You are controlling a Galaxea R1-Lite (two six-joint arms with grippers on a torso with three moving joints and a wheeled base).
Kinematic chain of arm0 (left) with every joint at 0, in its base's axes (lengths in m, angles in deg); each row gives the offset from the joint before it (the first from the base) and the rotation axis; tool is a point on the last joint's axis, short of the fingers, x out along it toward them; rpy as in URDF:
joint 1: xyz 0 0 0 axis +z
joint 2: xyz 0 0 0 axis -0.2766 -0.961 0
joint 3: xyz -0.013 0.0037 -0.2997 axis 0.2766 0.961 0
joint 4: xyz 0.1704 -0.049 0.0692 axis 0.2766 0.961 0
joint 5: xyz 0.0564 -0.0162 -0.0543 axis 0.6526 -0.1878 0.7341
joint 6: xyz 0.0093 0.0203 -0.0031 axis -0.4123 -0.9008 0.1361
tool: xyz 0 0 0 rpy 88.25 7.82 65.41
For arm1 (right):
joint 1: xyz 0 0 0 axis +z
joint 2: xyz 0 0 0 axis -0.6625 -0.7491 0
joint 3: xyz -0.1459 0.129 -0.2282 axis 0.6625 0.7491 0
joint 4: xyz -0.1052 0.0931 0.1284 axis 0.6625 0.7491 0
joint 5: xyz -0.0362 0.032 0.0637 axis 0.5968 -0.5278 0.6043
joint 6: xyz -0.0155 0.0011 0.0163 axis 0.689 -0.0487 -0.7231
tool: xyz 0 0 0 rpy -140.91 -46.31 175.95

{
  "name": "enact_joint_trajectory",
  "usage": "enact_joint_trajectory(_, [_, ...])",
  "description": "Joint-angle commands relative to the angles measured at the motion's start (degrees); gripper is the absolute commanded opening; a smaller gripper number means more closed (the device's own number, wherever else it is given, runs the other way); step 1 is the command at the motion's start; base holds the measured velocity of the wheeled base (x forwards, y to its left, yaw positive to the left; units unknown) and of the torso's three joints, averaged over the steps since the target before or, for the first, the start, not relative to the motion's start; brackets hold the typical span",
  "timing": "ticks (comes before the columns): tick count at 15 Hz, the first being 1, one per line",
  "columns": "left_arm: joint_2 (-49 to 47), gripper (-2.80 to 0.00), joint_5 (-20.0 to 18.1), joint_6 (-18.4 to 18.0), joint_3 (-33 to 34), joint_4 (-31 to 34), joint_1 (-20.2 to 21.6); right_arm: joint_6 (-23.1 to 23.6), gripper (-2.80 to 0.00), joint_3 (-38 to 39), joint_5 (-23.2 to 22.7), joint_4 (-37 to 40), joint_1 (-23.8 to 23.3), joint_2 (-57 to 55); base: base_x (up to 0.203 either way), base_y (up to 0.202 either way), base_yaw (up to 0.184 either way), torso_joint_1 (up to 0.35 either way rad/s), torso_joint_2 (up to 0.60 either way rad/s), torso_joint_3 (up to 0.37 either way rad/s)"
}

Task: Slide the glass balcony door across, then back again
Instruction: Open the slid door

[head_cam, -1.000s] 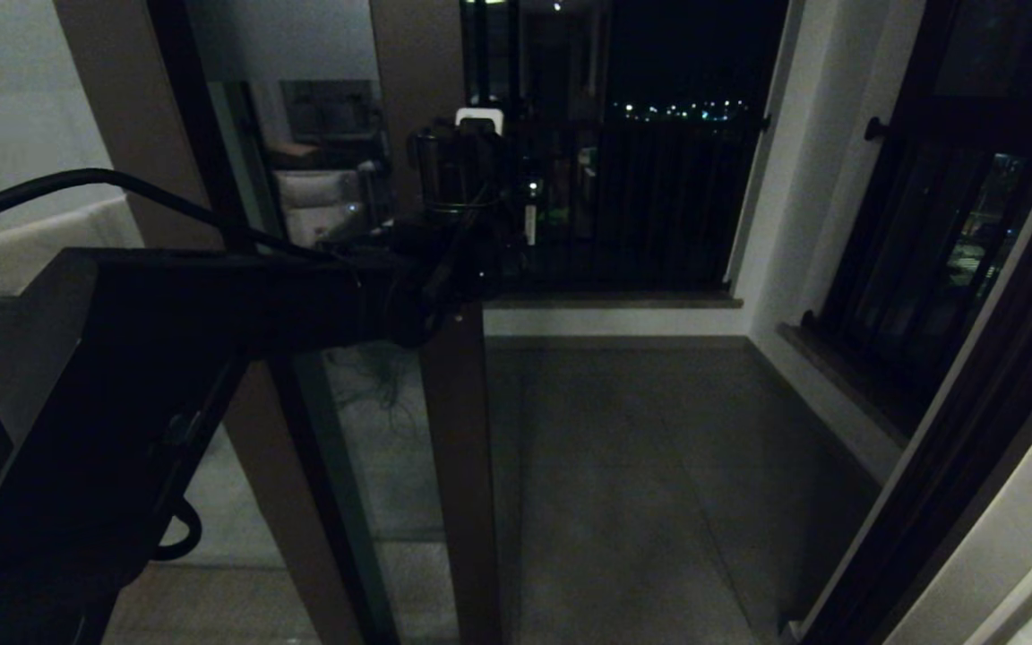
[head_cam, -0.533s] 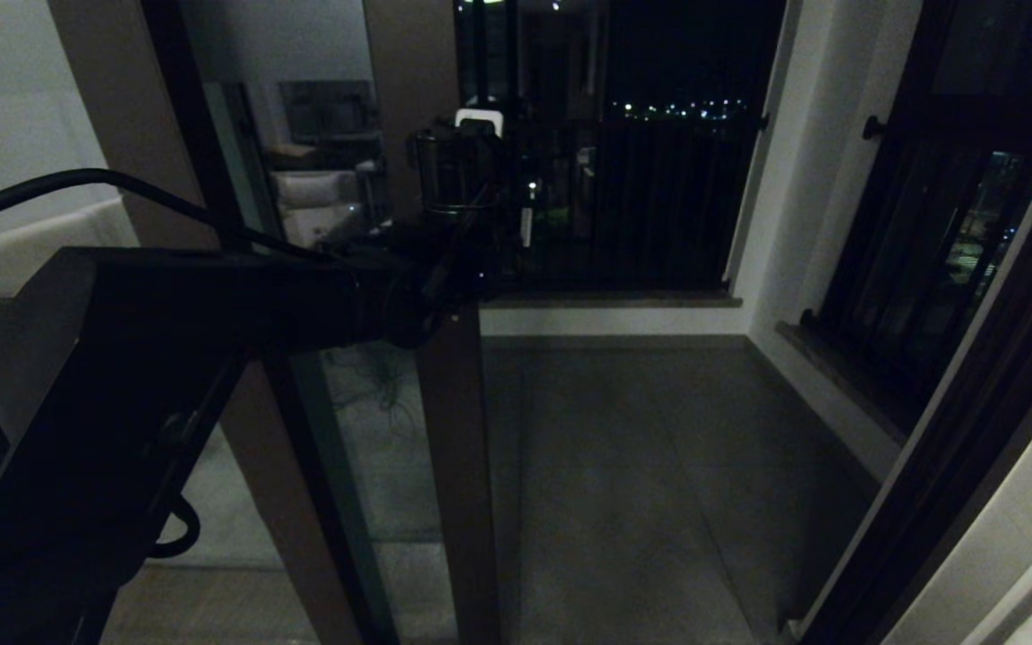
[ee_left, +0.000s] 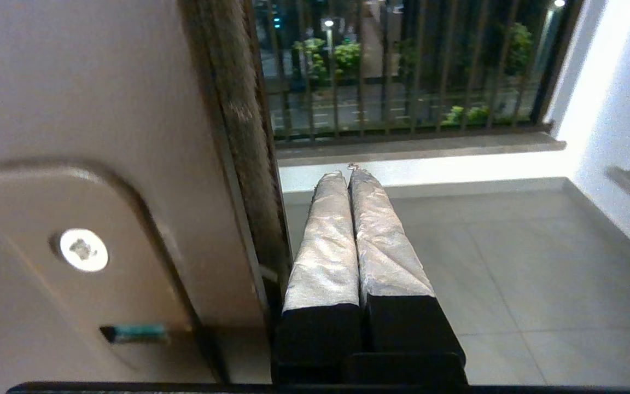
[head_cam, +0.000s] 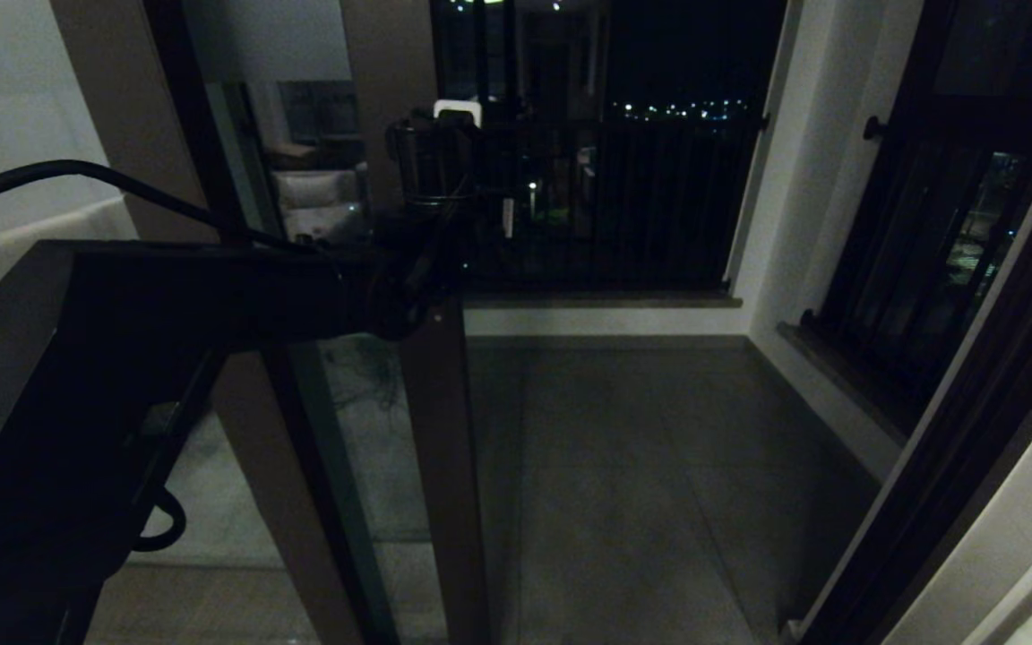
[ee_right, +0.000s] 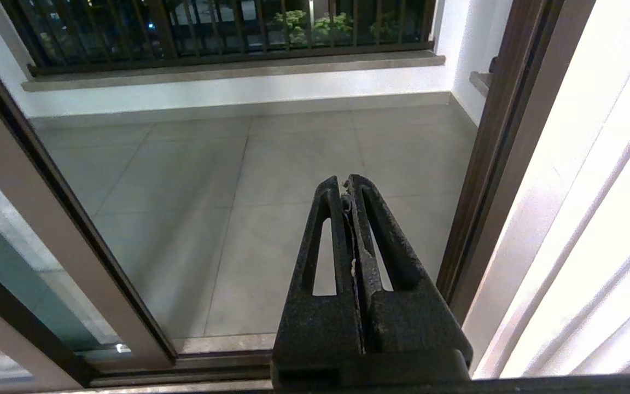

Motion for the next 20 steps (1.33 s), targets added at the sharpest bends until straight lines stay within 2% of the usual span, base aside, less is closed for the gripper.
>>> enact_joint_trajectory(1, [0.88,-2.8,-0.12,0.01,0.71,-0.12,-0.16,0.0,-2.8,0.09,0.01,0.0,0.02,-0.07,0.0,0.0,0.0,0.0,0.0,0.0])
enact_joint_trajectory(20, [3.53,-2.8,-0.21,0.62,4.89,-0.31,3.8,0.0,-2.8,0.09,0.01,0.0,0.02,-0.07,0.0,0.0,0.0,0.0,0.0,0.0])
